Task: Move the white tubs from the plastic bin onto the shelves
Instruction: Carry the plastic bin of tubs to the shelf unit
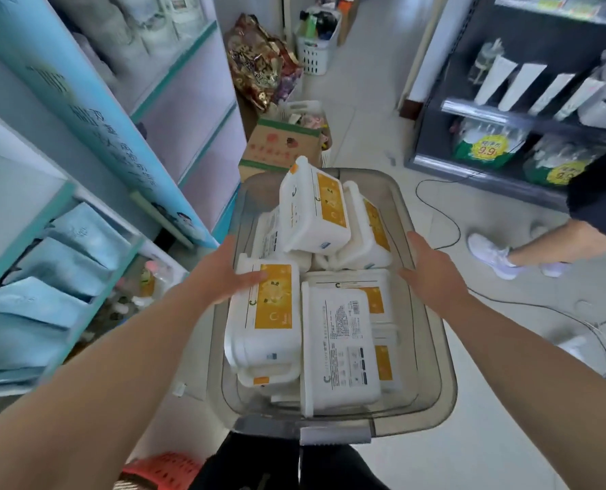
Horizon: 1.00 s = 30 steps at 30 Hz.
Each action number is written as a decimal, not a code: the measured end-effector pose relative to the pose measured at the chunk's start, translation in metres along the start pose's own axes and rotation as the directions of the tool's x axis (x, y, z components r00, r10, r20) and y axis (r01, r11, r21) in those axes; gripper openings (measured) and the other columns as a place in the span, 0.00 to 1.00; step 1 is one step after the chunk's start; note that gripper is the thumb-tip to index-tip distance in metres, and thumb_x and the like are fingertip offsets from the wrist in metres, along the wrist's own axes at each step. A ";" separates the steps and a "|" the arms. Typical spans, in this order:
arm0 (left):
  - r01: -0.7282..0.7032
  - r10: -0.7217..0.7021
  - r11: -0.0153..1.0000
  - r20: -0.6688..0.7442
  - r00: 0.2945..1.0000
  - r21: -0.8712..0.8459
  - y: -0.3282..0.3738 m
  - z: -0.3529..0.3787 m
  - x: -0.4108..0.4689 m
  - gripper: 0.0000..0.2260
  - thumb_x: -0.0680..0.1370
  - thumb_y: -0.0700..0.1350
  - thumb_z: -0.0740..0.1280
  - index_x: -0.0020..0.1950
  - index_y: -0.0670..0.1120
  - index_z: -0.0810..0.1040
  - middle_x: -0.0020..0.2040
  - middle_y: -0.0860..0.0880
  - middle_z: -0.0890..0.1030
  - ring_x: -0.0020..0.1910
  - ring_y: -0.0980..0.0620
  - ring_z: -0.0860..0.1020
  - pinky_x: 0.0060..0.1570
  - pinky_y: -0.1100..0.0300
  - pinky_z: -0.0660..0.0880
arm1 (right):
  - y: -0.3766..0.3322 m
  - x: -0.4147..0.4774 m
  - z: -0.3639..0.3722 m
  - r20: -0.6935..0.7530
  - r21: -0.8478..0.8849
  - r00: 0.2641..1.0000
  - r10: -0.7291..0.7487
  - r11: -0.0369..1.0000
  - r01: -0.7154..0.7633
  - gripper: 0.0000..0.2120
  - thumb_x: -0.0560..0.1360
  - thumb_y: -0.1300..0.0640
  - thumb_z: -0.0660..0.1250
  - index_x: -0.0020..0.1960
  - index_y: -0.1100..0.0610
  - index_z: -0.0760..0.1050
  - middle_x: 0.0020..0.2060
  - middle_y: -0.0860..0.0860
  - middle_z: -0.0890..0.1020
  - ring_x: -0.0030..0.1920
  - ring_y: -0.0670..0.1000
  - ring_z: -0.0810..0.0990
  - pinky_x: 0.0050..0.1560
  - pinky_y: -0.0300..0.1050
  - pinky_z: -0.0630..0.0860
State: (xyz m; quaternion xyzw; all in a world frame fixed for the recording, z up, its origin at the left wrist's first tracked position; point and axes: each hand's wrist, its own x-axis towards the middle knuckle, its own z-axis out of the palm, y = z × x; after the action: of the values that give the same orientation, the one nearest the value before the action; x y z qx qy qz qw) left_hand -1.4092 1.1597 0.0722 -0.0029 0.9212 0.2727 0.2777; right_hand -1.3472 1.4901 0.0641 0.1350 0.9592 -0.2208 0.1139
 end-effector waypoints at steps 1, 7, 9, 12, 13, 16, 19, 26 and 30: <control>-0.009 0.009 1.000 0.000 1.000 -0.006 0.004 -0.008 0.016 0.35 0.71 0.58 0.72 0.71 0.50 0.60 0.57 0.54 0.78 0.42 0.55 0.76 0.38 0.63 0.73 | -0.004 0.018 -0.004 0.003 -0.004 1.000 -0.005 1.000 0.005 0.29 0.75 0.57 0.65 0.73 0.54 0.57 0.32 0.54 0.75 0.35 0.57 0.78 0.38 0.54 0.79; 0.007 -0.007 1.000 0.026 1.000 -0.007 0.028 -0.066 0.107 0.38 0.67 0.63 0.73 0.71 0.54 0.60 0.58 0.54 0.78 0.49 0.49 0.80 0.51 0.51 0.77 | -0.033 0.122 -0.023 0.023 -0.004 1.000 0.015 1.000 -0.015 0.28 0.76 0.56 0.64 0.73 0.55 0.58 0.42 0.59 0.79 0.41 0.59 0.79 0.41 0.52 0.79; 0.006 -0.006 1.000 0.043 0.999 0.008 0.038 -0.086 0.137 0.38 0.66 0.64 0.72 0.70 0.55 0.60 0.57 0.56 0.76 0.56 0.46 0.79 0.55 0.47 0.76 | -0.044 0.154 -0.029 0.035 0.007 0.998 0.044 0.999 -0.045 0.28 0.76 0.56 0.64 0.73 0.54 0.57 0.40 0.57 0.77 0.40 0.58 0.78 0.41 0.51 0.77; 0.020 -0.021 1.000 0.045 0.999 0.013 0.054 -0.115 0.180 0.39 0.66 0.64 0.72 0.71 0.55 0.59 0.61 0.54 0.77 0.59 0.44 0.78 0.56 0.45 0.76 | -0.060 0.200 -0.040 0.038 0.027 0.997 0.071 0.997 -0.072 0.29 0.76 0.56 0.64 0.74 0.53 0.57 0.37 0.54 0.76 0.39 0.56 0.78 0.39 0.49 0.76; 0.017 -0.018 1.000 0.044 0.999 0.008 0.060 -0.124 0.192 0.38 0.67 0.62 0.72 0.71 0.55 0.59 0.61 0.53 0.76 0.58 0.45 0.78 0.54 0.47 0.76 | -0.064 0.215 -0.043 0.037 0.031 0.997 0.074 0.997 -0.075 0.29 0.77 0.56 0.64 0.74 0.53 0.57 0.37 0.54 0.75 0.39 0.56 0.78 0.38 0.49 0.76; 0.038 -0.039 0.999 0.038 0.999 0.013 0.077 -0.148 0.232 0.37 0.70 0.58 0.72 0.74 0.53 0.57 0.67 0.48 0.74 0.60 0.44 0.78 0.54 0.47 0.76 | -0.077 0.263 -0.052 0.030 0.049 0.997 0.066 0.997 -0.067 0.29 0.77 0.56 0.64 0.74 0.53 0.57 0.40 0.54 0.77 0.38 0.55 0.78 0.39 0.48 0.76; 0.065 -0.065 0.998 0.026 0.998 0.010 0.089 -0.169 0.274 0.40 0.70 0.58 0.72 0.76 0.53 0.54 0.69 0.47 0.73 0.62 0.43 0.77 0.57 0.46 0.75 | -0.086 0.320 -0.058 0.036 0.046 0.999 0.038 0.998 -0.040 0.29 0.76 0.56 0.65 0.74 0.54 0.57 0.45 0.56 0.79 0.40 0.55 0.78 0.40 0.48 0.77; 0.120 -0.118 0.991 0.034 0.992 -0.067 0.108 -0.208 0.368 0.39 0.71 0.57 0.72 0.75 0.54 0.54 0.67 0.48 0.75 0.58 0.44 0.79 0.55 0.46 0.76 | -0.104 0.448 -0.066 0.082 0.044 0.996 -0.025 0.999 0.022 0.27 0.76 0.55 0.66 0.71 0.53 0.59 0.43 0.55 0.78 0.41 0.55 0.79 0.40 0.47 0.77; 0.153 -0.152 0.984 0.018 0.988 -0.096 0.114 -0.227 0.417 0.37 0.72 0.53 0.72 0.75 0.51 0.56 0.67 0.47 0.74 0.60 0.42 0.78 0.56 0.45 0.75 | -0.116 0.508 -0.066 0.079 0.049 0.996 -0.047 0.998 0.043 0.25 0.75 0.52 0.67 0.68 0.49 0.60 0.46 0.54 0.81 0.40 0.54 0.80 0.38 0.48 0.79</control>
State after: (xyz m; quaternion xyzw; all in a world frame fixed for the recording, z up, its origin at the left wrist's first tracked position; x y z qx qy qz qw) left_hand -1.8955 1.2031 0.0739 -0.0854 0.9024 0.2951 0.3022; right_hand -1.8695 1.5260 0.0265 0.1070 0.9511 -0.2514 0.1440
